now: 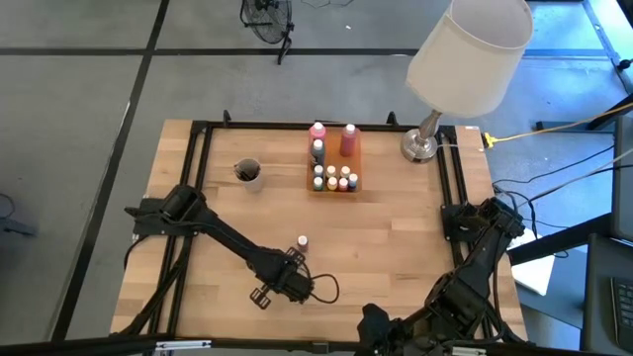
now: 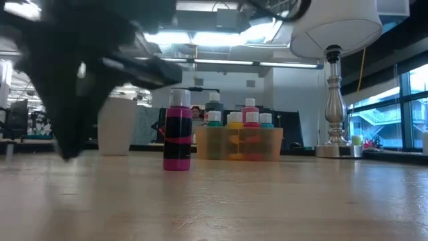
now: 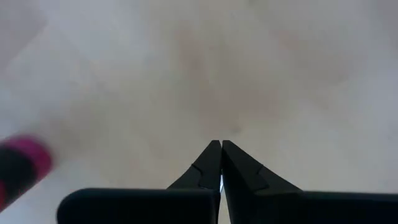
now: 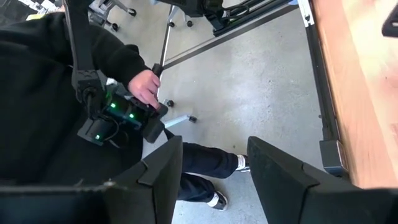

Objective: Pick & Place Paint Supplies
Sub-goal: Put the silver paint brush into the white cup

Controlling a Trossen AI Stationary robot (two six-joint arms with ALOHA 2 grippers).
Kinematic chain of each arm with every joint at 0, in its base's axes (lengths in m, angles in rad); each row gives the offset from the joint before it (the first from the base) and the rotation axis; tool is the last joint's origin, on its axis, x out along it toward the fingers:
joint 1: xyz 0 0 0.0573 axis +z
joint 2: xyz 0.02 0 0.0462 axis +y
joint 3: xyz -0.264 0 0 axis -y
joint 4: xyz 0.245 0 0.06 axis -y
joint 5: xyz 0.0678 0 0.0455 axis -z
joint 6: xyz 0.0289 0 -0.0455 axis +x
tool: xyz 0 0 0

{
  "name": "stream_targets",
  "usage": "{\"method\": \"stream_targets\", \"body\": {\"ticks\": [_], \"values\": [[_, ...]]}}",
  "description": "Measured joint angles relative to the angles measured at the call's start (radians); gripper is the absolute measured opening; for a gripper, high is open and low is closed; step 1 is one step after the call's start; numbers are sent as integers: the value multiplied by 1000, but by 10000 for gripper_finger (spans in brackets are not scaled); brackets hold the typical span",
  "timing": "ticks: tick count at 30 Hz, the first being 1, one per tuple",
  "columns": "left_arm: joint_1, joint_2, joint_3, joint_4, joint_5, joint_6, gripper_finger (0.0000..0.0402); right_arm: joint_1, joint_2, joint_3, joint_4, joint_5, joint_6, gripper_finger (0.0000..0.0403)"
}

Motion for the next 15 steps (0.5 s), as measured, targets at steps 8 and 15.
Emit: {"method": "stream_targets", "body": {"ticks": [8,15], "values": [[-39,-21,115,-128,25,-62,2,0,0,0,11,-33,-39,185],[-59,-87,217,-188,-28,-138,2,9,0,3,37,-32,-153,185]]}}
